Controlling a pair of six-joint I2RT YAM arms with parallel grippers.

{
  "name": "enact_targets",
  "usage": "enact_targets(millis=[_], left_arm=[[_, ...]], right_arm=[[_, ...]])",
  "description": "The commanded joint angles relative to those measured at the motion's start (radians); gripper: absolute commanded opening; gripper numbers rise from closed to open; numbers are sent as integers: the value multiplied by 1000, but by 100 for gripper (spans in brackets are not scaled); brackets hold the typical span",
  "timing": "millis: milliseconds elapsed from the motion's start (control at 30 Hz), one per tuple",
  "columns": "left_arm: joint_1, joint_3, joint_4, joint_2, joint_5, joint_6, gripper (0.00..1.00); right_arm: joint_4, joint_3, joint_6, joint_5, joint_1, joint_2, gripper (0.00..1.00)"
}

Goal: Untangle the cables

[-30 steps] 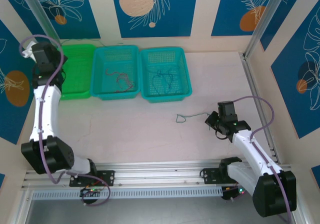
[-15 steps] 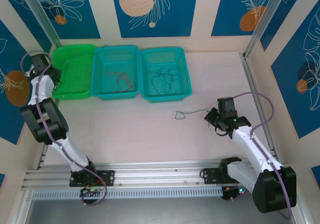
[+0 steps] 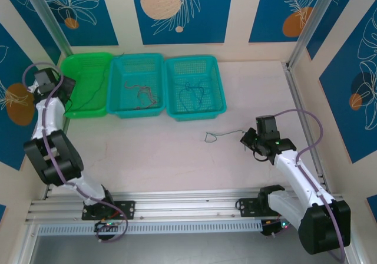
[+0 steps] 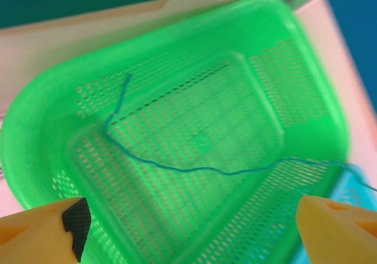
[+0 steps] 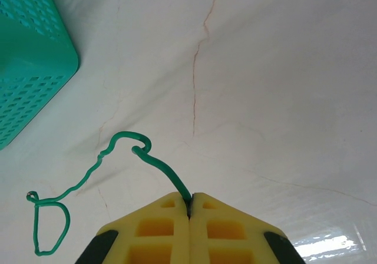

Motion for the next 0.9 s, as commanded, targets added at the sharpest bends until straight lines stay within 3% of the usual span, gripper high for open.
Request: enact_targets(millis=[0, 167, 333, 467, 667, 767, 867], left_arm=[[-87, -5, 47, -136, 24, 58, 90], [-285, -28, 65, -285, 46, 120, 88], [-536, -119, 111, -402, 97, 196, 85], [-763, -198, 131, -444, 115, 337, 83], [-1048, -214, 94, -334, 243, 500, 83], [-1195, -190, 45, -255, 256, 640, 83], [-1277, -185, 23, -192, 340, 770, 84]], right_arm=[[4, 21, 9, -42, 11, -7, 0], [3, 35, -4, -95, 23, -4, 0], [25, 52, -52, -202, 45, 0, 0], [25, 85, -106, -228, 94, 8, 0], [9, 157, -222, -225, 203, 30, 0], [-4, 193, -274, -232, 249, 43, 0], [-2, 212, -309, -253, 291, 46, 0]])
